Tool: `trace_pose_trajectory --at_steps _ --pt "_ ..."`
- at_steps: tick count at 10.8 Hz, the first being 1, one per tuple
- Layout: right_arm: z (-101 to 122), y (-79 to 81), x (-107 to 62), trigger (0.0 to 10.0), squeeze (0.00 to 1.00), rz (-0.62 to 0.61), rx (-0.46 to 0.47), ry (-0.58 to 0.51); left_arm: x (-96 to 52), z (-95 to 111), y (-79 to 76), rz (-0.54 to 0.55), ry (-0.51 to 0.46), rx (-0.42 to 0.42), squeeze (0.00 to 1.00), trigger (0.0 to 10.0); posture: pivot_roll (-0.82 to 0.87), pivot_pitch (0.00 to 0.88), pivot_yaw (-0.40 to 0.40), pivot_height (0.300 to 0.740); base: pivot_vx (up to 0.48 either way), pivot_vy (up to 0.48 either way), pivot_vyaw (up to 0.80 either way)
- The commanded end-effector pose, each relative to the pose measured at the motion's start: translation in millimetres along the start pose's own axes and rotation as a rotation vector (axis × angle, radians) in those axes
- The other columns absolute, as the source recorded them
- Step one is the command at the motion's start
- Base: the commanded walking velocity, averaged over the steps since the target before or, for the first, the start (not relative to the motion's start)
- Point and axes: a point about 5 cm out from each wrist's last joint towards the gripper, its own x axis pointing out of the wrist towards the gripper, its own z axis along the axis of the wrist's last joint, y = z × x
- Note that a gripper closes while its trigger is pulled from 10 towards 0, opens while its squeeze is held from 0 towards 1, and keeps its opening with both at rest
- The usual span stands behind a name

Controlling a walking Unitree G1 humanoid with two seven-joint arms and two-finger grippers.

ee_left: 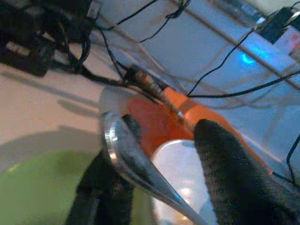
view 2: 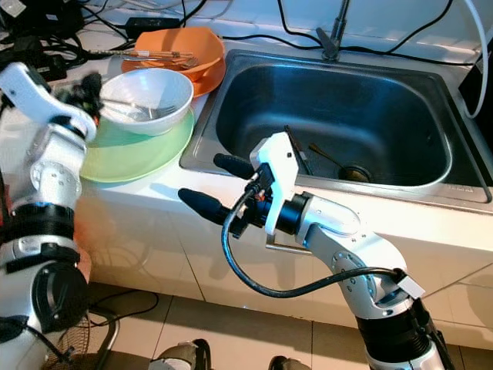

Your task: Kitchen organization

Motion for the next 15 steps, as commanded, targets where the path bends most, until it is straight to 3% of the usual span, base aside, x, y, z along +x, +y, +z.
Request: trace_pose_trajectory --at_steps 1,3,10,13,14,15 --pt "-2 1.3 -1.4 10.0 0.0 0.006 0.006 0.008 2.2 11 -5.3 -0.011 -0.04 0.026 0.0 0.0 0.03 0.139 0.012 0.74 0.0 0.0 0.0" --pt "-3 1.1 -0.6 10.0 0.0 0.004 0.005 0.01 2.5 15 -2.6 0.006 -0.066 0.046 0.0 0.0 0.02 0.139 0.014 0.74 0.0 0.0 0.0" --pt "-4 -2.2 1.3 10.0 0.0 -0.011 0.005 0.006 -3.6 30 -1.8 0.003 -0.156 -0.016 0.0 0.0 0.03 0.121 0.01 0.74 0.0 0.0 0.0" --pt "-4 -5.8 3.3 10.0 0.0 -0.032 0.004 -0.006 -4.8 36 -25.4 -0.135 -0.195 -0.226 0.0 0.0 0.03 0.109 0.013 0.74 0.0 0.0 0.0" --pt "-5 -8.5 4.2 10.0 0.0 -0.05 0.012 -0.01 -8.9 31 -43.2 -0.242 -0.184 -0.349 0.0 0.0 0.03 0.105 0.011 0.74 0.0 0.0 0.0" --pt "-3 -10.5 4.9 10.0 0.0 -0.063 0.021 -0.023 -13.4 26 -54.2 -0.31 -0.169 -0.423 0.0 0.0 0.03 0.105 0.01 0.74 0.0 0.0 0.0"
